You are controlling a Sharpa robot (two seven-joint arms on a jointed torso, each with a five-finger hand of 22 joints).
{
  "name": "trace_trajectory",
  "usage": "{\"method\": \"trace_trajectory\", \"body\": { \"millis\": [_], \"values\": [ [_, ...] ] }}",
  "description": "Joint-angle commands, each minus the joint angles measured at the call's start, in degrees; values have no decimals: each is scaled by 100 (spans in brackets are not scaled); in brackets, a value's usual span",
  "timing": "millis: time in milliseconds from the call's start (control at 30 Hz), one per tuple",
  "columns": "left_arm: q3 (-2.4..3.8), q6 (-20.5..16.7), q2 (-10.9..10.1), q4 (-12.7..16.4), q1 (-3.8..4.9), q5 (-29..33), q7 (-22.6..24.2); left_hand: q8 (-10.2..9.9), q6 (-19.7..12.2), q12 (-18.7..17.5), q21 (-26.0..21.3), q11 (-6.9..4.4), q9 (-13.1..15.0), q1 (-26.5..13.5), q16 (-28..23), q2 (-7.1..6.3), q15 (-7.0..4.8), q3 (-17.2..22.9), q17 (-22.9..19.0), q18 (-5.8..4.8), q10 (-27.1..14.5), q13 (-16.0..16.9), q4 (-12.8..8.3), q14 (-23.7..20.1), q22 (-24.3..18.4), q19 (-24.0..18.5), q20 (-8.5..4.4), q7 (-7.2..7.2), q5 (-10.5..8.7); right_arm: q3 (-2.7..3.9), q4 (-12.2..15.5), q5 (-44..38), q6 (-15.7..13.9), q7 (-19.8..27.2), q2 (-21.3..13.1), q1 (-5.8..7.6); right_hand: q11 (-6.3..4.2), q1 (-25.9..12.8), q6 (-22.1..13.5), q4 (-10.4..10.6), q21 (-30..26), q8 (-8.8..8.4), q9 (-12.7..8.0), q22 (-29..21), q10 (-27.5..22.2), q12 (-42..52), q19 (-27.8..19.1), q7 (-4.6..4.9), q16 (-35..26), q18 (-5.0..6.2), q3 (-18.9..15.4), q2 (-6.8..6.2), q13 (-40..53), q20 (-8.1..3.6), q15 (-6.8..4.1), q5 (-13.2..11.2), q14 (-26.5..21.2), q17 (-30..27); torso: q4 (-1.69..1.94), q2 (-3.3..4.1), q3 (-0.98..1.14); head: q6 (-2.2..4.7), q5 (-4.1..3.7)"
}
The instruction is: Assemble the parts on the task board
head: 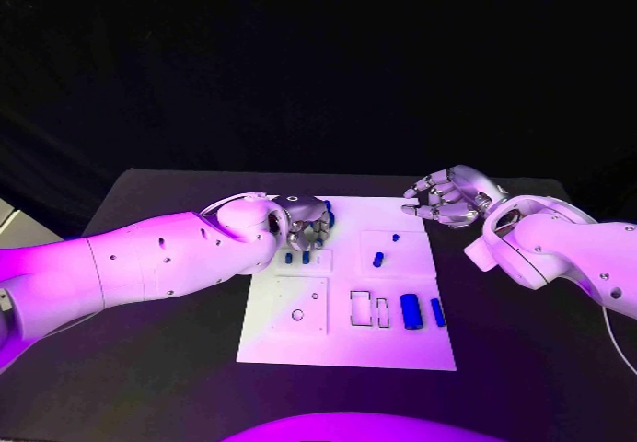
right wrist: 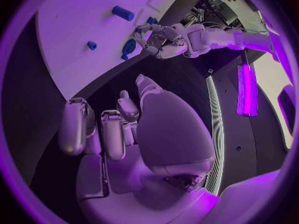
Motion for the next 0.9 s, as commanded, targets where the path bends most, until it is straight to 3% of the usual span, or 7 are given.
{"method": "trace_trajectory", "body": {
  "millis": [33, 233, 600, 733, 900],
  "values": [
    [3, 20, 13, -5, 6, 38, 77, 16, 76, -37, 50, -16, 20, 71, 17, 11, -46, 41, 6, -77, 92, 19, -50, 36, 27, 39, -29, 0, -37, 1, 11, -43, 49, 52, 4, -2, 11, -42, -11, -4, 7, 35, -5, 393, 29, 31, 20, -2, -1, 82, 28, -4, 2, -3, 20, 24, 336, 500, 6, 0, -3, 2, -3],
    [3, -52, 22, -40, 6, 38, 105, -36, 143, -180, 129, -28, 51, 153, 5, 32, -69, 206, -2, -98, 248, 29, -222, 69, 114, 92, -70, 14, -134, 1, 20, -44, 49, 51, 3, -2, 11, -44, -10, -2, 0, 36, -5, 389, 37, 38, 18, -3, -2, 84, 30, -2, 9, -3, 20, 25, 336, 498, 7, 0, -1, 1, 0],
    [6, -344, 1, -23, 5, 109, 212, -111, 176, -376, 179, -8, 69, 124, -9, -3, -59, 371, -30, -107, 378, 32, -354, 83, 169, 113, -73, 47, -164, 2, 27, -48, 46, 55, 5, -2, 11, -51, -7, 2, 6, 38, -6, 394, 45, 43, 21, -3, -2, 82, 34, 4, 12, -4, 19, 26, 336, 499, -1, -2, -2, 20, 3],
    [56, -442, -65, 58, 3, 234, 290, -127, 186, -420, 193, -1, 75, 103, -10, -17, -55, 410, -29, -110, 409, 35, -380, 88, 185, 121, -69, 58, -162, 2, 24, -48, 44, 60, 6, -2, 11, -51, -7, 2, 6, 38, -6, 394, 45, 43, 21, -3, -2, 82, 34, 4, 12, -4, 19, 26, 336, 499, 1, -4, -4, 35, 0],
    [175, -326, -198, 217, 4, 477, 338, -137, 208, -464, 225, 5, 83, 56, -15, -35, -53, 440, -45, -119, 446, 40, -393, 89, 220, 147, -62, 69, -165, 2, 23, -49, 45, 61, 3, -2, 11, -51, -7, 2, 6, 38, -6, 394, 45, 43, 21, -3, -2, 82, 34, 4, 12, -4, 19, 26, 336, 499, 6, -8, -2, 44, 3]
  ]
}}
